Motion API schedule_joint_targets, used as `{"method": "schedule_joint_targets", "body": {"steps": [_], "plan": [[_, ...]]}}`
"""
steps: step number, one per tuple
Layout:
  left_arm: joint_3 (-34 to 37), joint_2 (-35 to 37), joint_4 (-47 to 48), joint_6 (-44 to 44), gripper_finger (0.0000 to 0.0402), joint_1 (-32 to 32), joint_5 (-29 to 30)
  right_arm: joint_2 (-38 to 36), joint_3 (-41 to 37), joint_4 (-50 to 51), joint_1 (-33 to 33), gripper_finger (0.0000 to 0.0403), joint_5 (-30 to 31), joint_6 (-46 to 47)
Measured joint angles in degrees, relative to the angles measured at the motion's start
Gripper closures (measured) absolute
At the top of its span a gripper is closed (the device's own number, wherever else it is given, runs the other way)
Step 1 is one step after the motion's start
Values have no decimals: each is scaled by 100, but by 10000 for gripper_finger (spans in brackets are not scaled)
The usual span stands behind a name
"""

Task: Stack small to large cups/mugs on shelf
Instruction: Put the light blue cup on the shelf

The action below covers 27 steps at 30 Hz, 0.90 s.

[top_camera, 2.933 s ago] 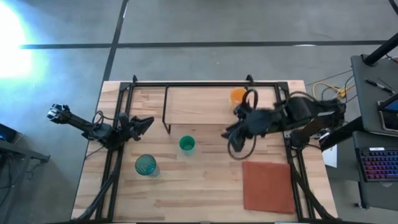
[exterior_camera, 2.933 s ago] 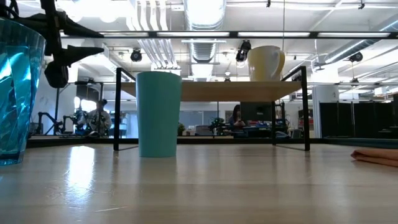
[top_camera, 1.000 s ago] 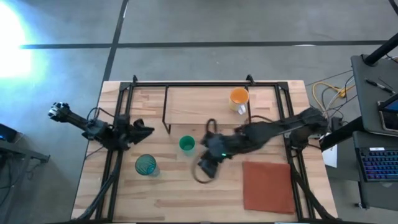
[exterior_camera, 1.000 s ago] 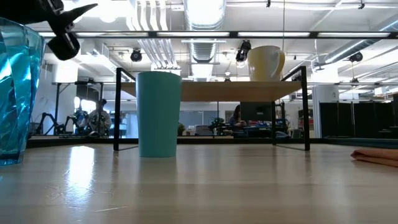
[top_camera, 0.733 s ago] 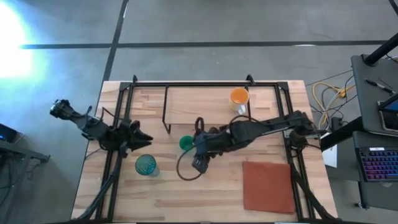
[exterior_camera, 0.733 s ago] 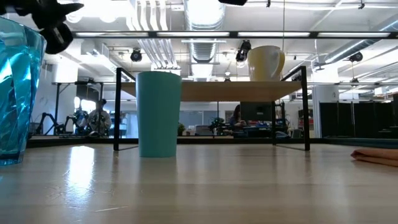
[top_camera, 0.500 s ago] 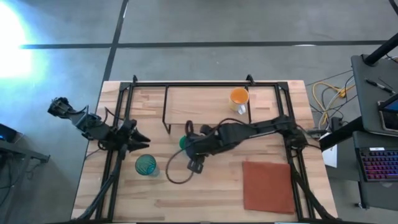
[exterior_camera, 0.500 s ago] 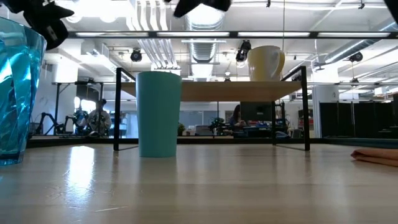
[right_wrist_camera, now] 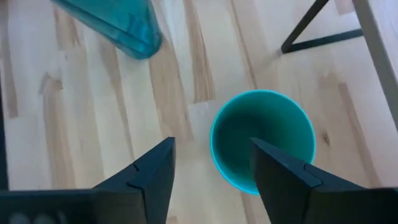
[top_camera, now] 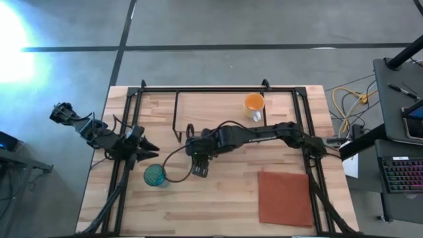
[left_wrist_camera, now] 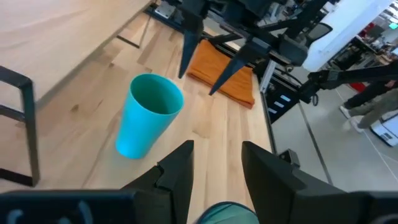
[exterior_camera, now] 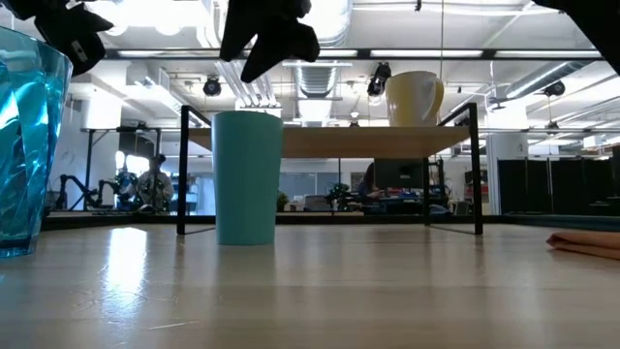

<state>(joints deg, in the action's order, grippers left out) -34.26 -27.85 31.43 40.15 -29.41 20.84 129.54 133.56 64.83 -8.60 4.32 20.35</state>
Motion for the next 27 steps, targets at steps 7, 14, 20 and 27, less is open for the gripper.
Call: {"method": "schedule_joint_targets", "body": {"steps": [7, 14, 20, 27], "plan": [[11, 32, 297, 1, 281, 4, 241, 9, -500, -446, 0, 207, 24, -500], [11, 17, 278, 1, 281, 4, 416, 9, -945, -596, 2, 207, 151, -607], [11, 15, 274, -3, 281, 4, 655, 9, -1359, -827, 2, 209, 236, -603], [13, 15, 272, -3, 281, 4, 822, 9, -1604, -990, 2, 258, 438, -783]]}}
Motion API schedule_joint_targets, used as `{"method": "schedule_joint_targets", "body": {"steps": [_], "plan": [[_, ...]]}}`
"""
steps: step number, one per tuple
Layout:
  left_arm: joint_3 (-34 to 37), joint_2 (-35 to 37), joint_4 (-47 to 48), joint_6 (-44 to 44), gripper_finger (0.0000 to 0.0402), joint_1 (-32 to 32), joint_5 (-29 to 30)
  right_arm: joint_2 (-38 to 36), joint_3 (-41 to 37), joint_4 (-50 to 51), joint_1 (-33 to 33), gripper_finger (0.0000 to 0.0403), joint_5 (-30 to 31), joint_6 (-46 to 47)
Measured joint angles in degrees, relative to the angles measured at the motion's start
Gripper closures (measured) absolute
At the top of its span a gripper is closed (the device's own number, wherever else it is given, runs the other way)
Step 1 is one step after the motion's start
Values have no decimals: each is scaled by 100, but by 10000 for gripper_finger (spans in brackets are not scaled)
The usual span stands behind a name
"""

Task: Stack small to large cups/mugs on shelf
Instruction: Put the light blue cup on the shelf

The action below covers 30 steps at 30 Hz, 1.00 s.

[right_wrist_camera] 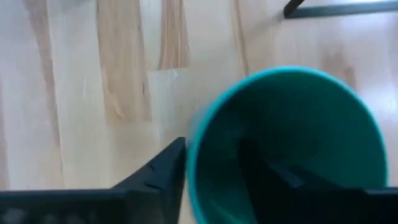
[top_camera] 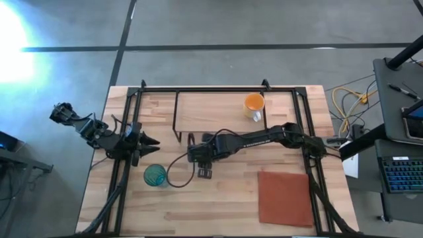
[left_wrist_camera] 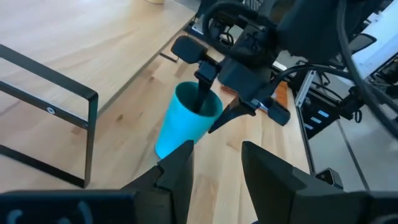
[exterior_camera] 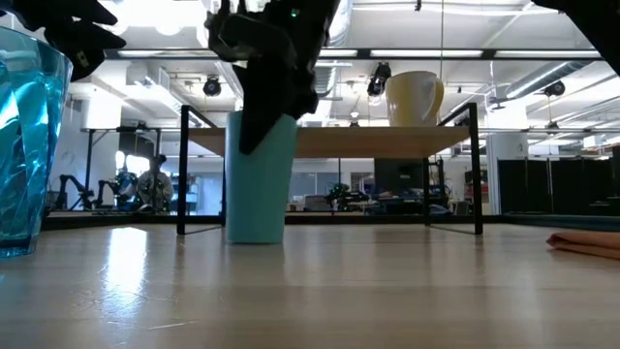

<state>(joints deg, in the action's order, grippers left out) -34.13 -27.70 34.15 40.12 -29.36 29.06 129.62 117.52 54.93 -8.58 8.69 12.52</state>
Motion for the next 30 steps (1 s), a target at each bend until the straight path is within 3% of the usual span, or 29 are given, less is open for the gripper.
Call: {"method": "schedule_joint_targets", "body": {"steps": [7, 15, 19, 23, 30], "plan": [[1, -2, 0, 0, 281, 0, 0, 0, 346, 38, 0, 380, 7, -318], [2, 0, -2, -2, 281, 0, 0, -2, 1693, 1297, -18, 393, -617, -22], [14, 1, -12, -4, 281, 0, 1, -535, 1527, 1547, -143, 394, -699, 274], [80, 3, -15, -4, 281, 0, 28, -1115, 1538, 1666, -294, 394, -10, 221], [105, 2, -77, -3, 281, 2, 151, -1755, 1540, 2231, -186, 394, 1824, 226]]}}
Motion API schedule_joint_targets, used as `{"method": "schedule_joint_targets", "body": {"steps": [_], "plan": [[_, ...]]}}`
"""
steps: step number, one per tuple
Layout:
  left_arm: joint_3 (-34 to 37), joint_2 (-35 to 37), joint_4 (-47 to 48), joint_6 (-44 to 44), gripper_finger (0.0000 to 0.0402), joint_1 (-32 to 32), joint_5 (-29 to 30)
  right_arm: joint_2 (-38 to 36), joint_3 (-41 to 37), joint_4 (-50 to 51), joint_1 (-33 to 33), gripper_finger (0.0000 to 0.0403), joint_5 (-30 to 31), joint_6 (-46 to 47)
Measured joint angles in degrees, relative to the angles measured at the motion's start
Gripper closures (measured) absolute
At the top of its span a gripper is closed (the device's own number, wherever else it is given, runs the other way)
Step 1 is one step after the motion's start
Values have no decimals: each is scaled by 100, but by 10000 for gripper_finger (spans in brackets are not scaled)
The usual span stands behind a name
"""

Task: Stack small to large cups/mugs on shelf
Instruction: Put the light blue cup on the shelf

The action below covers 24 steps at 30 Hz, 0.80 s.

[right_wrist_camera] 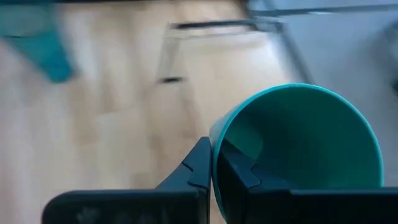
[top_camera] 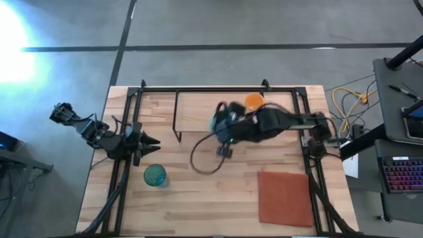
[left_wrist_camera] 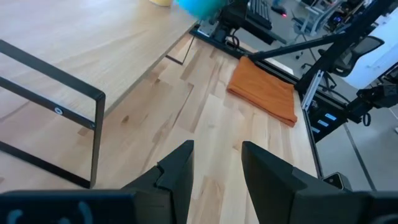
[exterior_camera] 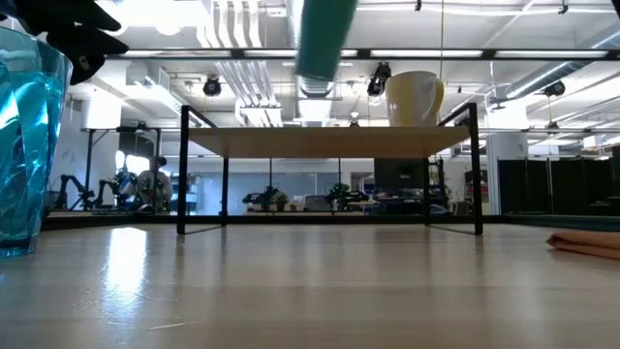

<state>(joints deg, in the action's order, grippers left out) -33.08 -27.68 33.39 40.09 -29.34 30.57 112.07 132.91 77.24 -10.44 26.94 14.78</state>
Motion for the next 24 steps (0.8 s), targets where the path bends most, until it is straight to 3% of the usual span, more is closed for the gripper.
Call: {"method": "schedule_joint_targets", "body": {"steps": [7, 11, 24], "plan": [[-1, -1, -123, 0, 281, 0, 118, 29, -21, 113, 773, 394, 6, -560], [0, -2, -177, 0, 281, 0, 240, 201, -19, -114, 1090, 394, -639, -924], [0, -7, -168, 1, 281, 0, 297, 455, -99, 54, 1489, 394, -758, -1477]]}}
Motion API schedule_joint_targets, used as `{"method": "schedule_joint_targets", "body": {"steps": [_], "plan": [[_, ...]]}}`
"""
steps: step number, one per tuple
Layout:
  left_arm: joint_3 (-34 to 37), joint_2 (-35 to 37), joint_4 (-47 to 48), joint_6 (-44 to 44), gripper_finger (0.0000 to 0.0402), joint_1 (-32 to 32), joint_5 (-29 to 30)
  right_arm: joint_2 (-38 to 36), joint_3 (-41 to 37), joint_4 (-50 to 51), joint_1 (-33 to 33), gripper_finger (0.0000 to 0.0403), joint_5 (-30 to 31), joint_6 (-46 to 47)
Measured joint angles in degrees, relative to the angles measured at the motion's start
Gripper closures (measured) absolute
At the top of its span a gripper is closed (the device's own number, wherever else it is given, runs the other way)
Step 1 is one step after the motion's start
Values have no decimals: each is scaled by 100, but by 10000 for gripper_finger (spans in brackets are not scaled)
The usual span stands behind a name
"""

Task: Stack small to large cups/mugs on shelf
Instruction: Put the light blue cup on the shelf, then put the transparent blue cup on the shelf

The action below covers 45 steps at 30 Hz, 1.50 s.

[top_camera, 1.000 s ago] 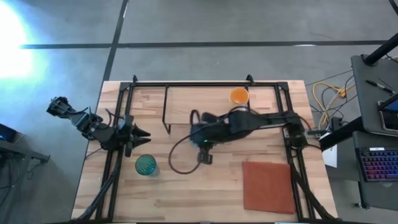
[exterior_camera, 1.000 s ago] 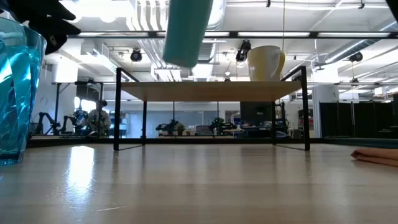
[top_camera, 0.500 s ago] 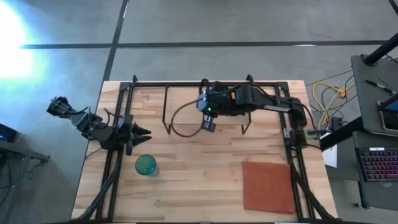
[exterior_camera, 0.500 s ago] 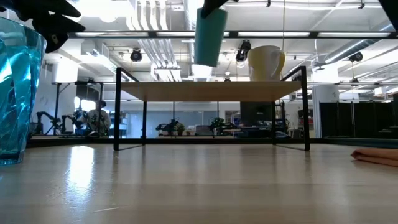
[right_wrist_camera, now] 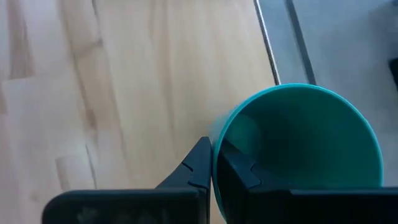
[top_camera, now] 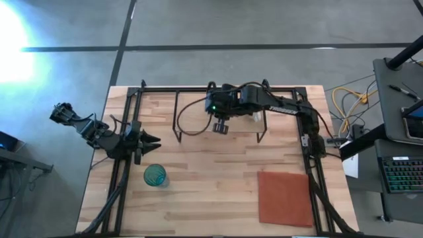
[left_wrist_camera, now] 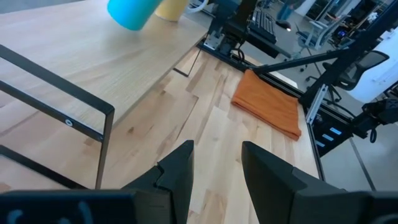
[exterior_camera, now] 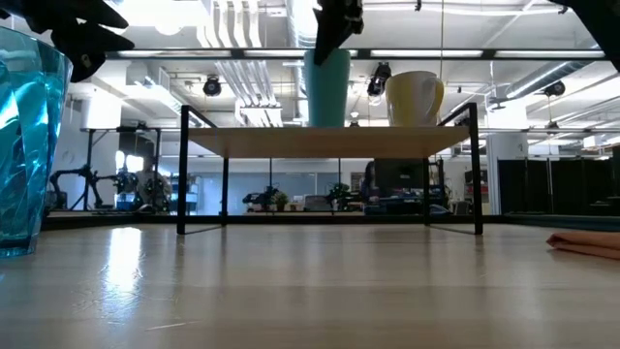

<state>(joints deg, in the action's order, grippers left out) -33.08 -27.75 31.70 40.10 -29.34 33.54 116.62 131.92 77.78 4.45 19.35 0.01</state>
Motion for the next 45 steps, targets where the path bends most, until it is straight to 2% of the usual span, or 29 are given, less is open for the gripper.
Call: {"method": "schedule_joint_targets", "body": {"steps": [5, 14, 18, 33, 45], "plan": [[0, 2, 1, 0, 281, 0, -1, 0, -9, -35, 378, 394, -854, 180], [2, 2, 20, 0, 281, 0, -2, -2, -16, 116, 501, 385, -939, 133], [10, 2, 33, 0, 281, 0, -2, -2, -20, 179, 511, 369, -1217, 154], [17, 2, 26, 2, 281, 0, 2, -81, 295, 192, 530, 313, -1182, 144], [22, 2, -5, 11, 281, 2, 34, -150, 295, 296, 546, 326, -981, 143]]}}
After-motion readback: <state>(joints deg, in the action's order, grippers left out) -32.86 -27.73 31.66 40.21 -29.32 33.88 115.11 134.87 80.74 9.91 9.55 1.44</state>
